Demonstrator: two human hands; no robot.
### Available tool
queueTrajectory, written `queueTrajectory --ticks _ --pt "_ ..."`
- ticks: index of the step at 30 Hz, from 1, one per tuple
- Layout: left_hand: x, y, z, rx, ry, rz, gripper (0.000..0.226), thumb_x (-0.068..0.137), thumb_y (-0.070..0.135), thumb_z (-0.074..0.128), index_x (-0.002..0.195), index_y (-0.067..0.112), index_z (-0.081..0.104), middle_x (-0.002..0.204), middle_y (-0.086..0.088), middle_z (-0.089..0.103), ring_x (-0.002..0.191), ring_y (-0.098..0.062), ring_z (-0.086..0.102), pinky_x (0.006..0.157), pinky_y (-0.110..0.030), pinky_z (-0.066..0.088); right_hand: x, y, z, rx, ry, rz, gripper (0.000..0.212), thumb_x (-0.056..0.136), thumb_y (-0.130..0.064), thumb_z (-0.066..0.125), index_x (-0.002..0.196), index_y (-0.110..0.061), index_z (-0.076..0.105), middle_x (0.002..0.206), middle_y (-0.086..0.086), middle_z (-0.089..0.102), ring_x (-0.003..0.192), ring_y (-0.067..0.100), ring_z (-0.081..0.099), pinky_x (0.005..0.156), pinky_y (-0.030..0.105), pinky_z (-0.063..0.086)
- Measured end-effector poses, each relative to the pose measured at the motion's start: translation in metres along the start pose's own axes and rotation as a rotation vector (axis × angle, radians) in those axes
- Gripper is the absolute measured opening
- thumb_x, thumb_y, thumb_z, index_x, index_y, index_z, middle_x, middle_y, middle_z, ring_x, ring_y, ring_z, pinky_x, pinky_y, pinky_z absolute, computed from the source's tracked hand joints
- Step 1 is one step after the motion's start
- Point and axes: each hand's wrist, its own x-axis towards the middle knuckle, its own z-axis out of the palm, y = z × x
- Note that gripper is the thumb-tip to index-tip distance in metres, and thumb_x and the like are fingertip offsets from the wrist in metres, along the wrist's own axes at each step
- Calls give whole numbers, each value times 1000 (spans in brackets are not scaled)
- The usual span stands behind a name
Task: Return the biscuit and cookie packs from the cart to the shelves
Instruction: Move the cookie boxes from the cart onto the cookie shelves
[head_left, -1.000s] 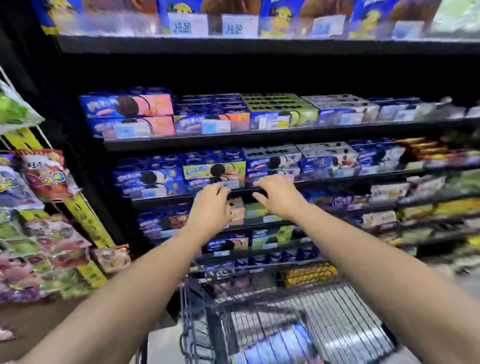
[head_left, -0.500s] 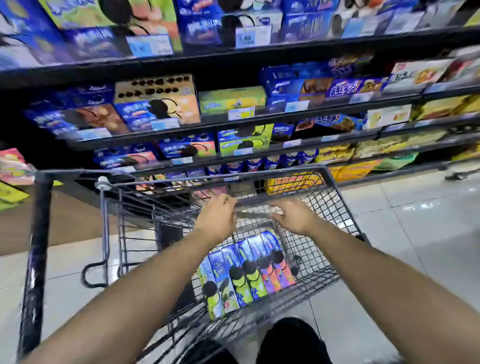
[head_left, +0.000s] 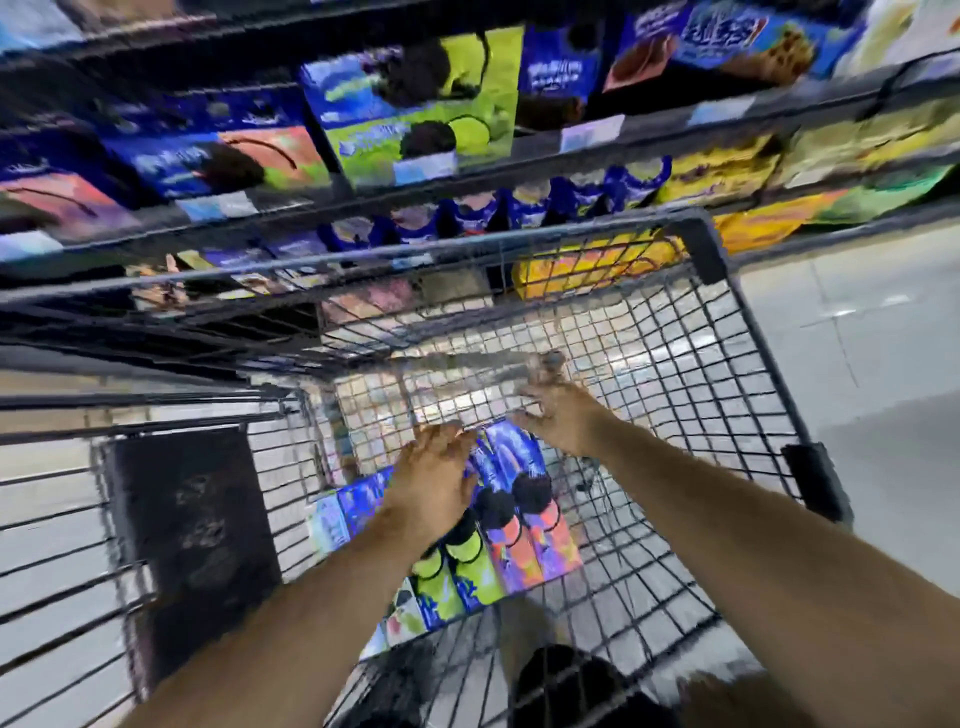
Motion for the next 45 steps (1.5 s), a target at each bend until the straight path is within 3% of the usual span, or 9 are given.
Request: queueTrajectory --ticks 12,19,23,26,30,33,36,39,45 --pt "4 -5 46 73 -51 5 88 99 58 41 159 22 -13 159 4 -31 155 -18 -11 123 -49 2 57 17 63 354 -21 116 55 91 -68 53 114 -21 71 120 4 68 114 24 62 98 33 48" --pt "-1 6 35 62 -119 -7 83 102 52 40 159 23 -14 164 1 -27 153 -17 -19 121 -55 -4 43 18 71 523 57 90 38 86 -57 69 87 -20 65 103 0 56 98 17 59 80 27 44" --pt "-6 10 37 77 -151 3 84 103 51 39 156 23 -20 160 1 -33 151 -17 -23 121 -55 -6 18 24 80 626 -1 129 92 66 -72 76 144 -37 43 135 -11 39 126 9 48 108 26 40" --pt "-11 10 37 100 -165 23 82 104 48 39 156 23 -19 161 1 -34 151 -17 -24 121 -55 -6 -4 37 90 674 -143 135 124 73 -48 87 160 -30 1 136 -23 32 122 -9 39 95 -3 31" --pt "-17 11 13 -17 -226 13 65 107 35 35 161 27 0 167 3 -18 155 -17 -12 124 -52 0 -39 41 87 678 -148 130 111 73 -20 90 155 -20 16 96 -30 44 83 -20 56 56 -9 34" --pt "-25 16 -46 -369 -223 -60 47 108 29 37 155 23 34 155 -8 42 125 -22 56 106 -31 42 -68 21 56 774 -115 92 95 71 -12 91 147 -13 32 114 -5 66 95 -8 67 87 20 57" --pt "-45 20 -126 -912 -115 -161 40 105 36 49 143 22 53 116 3 68 71 10 57 65 -17 49 -109 -25 -4 776 -89 42 109 66 -31 94 153 -21 29 144 4 55 128 22 57 111 45 45" --pt "-80 22 -217 -1297 -112 -150 63 89 54 63 146 34 46 140 5 59 108 0 62 72 -20 51 -156 -81 -69 707 -79 -63 105 69 -37 91 152 -27 29 142 0 58 125 20 59 107 37 46" --pt "-167 2 -375 -1490 -23 39 67 72 41 85 133 41 56 114 -4 75 97 -17 71 87 -39 57 -250 -212 -184 727 -86 -244 73 72 -27 85 137 -30 52 120 1 72 109 18 67 94 37 54"
